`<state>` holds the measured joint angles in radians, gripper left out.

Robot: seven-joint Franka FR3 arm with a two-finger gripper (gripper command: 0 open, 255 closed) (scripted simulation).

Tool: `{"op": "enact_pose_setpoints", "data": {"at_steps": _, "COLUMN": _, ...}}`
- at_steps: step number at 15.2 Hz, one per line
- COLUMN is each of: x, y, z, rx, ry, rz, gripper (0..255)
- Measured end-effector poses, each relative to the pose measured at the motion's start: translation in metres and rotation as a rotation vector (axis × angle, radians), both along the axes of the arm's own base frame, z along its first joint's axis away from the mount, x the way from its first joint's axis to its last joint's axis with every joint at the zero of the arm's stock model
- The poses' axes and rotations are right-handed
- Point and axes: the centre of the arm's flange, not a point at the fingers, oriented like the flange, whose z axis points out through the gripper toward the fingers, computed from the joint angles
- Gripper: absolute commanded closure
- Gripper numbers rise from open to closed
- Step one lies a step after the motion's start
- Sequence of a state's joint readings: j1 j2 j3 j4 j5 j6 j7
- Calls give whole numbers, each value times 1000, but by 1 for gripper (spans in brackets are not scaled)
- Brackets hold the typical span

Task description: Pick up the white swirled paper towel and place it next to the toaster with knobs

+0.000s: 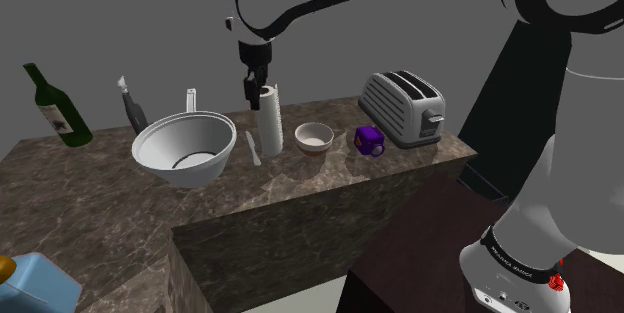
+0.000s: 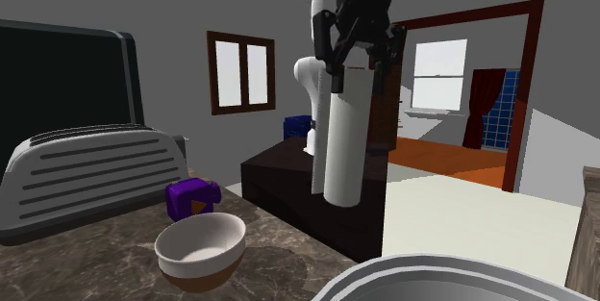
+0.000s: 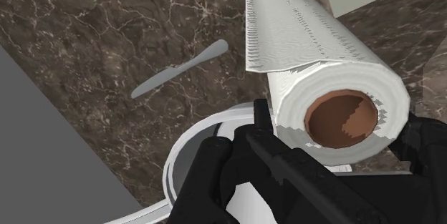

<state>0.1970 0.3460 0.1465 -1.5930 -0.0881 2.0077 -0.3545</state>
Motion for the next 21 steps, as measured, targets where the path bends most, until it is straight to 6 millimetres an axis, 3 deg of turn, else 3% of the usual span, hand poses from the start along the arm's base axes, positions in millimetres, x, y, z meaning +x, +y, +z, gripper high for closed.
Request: {"op": "enact_pose_setpoints", "data": {"at_steps": 21, "x": -1, "y": 0, "z": 111, "rx": 0, "ry": 0, "rz": 0, "gripper": 255}}
